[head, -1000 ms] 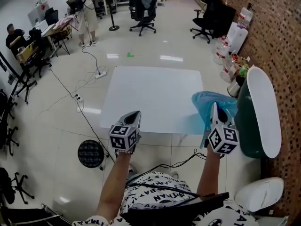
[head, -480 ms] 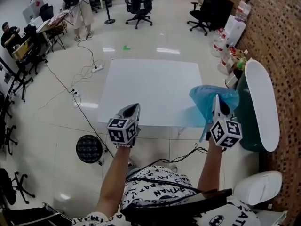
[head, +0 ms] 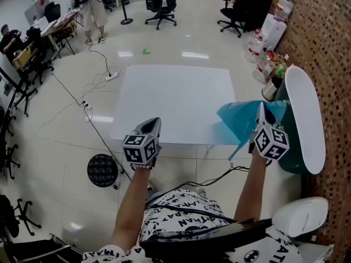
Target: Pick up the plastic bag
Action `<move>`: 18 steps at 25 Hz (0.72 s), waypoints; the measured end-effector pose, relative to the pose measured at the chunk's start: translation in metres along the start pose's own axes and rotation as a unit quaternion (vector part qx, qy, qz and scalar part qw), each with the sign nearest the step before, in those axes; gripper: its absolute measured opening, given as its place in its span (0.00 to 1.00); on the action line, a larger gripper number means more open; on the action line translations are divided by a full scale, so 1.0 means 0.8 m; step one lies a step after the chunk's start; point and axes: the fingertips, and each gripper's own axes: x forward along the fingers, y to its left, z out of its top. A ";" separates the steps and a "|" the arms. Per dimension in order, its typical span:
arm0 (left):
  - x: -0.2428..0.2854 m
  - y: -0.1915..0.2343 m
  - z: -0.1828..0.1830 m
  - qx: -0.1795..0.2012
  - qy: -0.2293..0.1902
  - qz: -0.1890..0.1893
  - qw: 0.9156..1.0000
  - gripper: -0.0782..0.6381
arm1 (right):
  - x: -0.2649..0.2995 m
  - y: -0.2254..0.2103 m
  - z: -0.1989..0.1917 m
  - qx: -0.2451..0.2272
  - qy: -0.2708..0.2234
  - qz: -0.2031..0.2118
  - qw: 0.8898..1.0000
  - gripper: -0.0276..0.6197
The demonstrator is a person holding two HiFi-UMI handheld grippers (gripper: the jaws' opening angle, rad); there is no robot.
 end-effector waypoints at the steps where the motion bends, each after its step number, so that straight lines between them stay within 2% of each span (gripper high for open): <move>1: 0.001 -0.001 -0.002 0.001 0.002 0.003 1.000 0.11 | 0.008 -0.016 0.004 -0.001 0.000 -0.003 1.000 0.05; 5: 0.007 -0.002 -0.014 -0.004 0.009 0.016 1.000 0.11 | 0.057 -0.076 0.029 -0.015 -0.005 -0.005 1.000 0.05; 9: 0.007 -0.005 -0.039 -0.019 0.021 0.035 0.999 0.11 | 0.125 -0.089 0.060 -0.046 -0.002 0.044 0.998 0.05; 12: 0.009 0.001 -0.057 -0.025 0.033 0.045 0.998 0.11 | 0.178 -0.032 0.076 -0.101 0.006 0.119 0.988 0.05; 14: 0.011 0.012 -0.067 -0.027 0.043 0.047 0.998 0.11 | 0.207 0.032 0.058 -0.136 0.024 0.168 0.976 0.05; 16: 0.013 0.024 -0.077 -0.029 0.053 0.044 0.997 0.11 | 0.227 0.094 0.007 -0.163 0.058 0.195 0.965 0.05; 18: 0.011 0.039 -0.088 -0.032 0.064 0.041 0.997 0.11 | 0.233 0.152 -0.065 -0.170 0.101 0.216 0.956 0.05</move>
